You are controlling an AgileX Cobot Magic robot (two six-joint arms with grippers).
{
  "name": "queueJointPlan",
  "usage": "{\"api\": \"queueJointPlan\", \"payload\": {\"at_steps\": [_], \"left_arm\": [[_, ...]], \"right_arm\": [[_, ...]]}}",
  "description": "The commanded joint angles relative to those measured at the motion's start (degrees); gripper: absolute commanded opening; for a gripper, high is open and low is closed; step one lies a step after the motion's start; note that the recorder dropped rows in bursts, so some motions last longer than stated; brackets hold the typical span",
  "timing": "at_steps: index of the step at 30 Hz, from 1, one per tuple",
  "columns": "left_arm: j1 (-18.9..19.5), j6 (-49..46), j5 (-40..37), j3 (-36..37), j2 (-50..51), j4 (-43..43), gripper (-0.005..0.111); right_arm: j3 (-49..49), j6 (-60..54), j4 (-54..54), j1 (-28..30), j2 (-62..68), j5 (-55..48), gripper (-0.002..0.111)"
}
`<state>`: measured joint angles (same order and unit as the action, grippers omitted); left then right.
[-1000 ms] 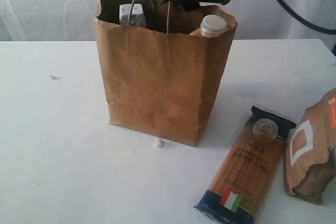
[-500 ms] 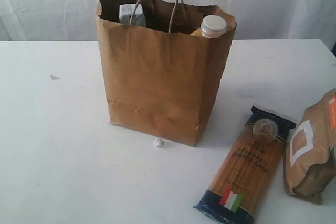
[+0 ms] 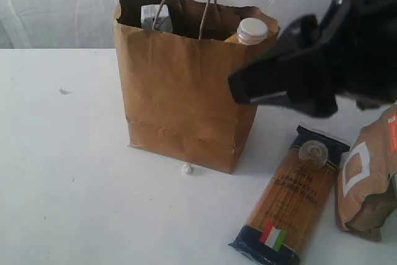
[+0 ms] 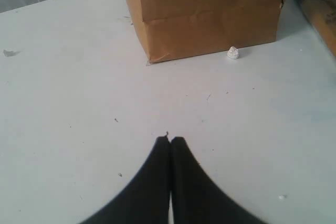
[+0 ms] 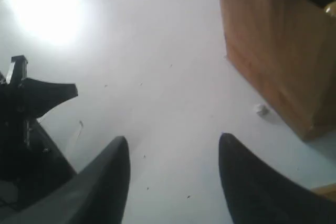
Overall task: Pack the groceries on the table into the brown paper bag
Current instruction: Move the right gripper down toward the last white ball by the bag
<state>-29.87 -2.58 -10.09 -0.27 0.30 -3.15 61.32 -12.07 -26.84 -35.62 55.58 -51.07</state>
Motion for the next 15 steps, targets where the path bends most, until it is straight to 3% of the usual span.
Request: {"api": "queueJointPlan", "payload": {"at_steps": [1, 6, 15], "left_arm": [[0.03, -0.20, -0.20, 0.27, -0.30, 0.07, 0.000], [0.03, -0.20, -0.20, 0.27, -0.30, 0.07, 0.000], [0.03, -0.20, -0.20, 0.27, -0.30, 0.07, 0.000]], "right_arm": [[-6.71, -6.23, -6.25, -0.52, -0.78, 2.58, 0.048], [-14.40, -8.71, -6.39, -2.96, 0.11, 12.85, 0.048], [-19.36, -10.99, -6.27, -7.13, 12.30, 19.90, 0.048]]}}
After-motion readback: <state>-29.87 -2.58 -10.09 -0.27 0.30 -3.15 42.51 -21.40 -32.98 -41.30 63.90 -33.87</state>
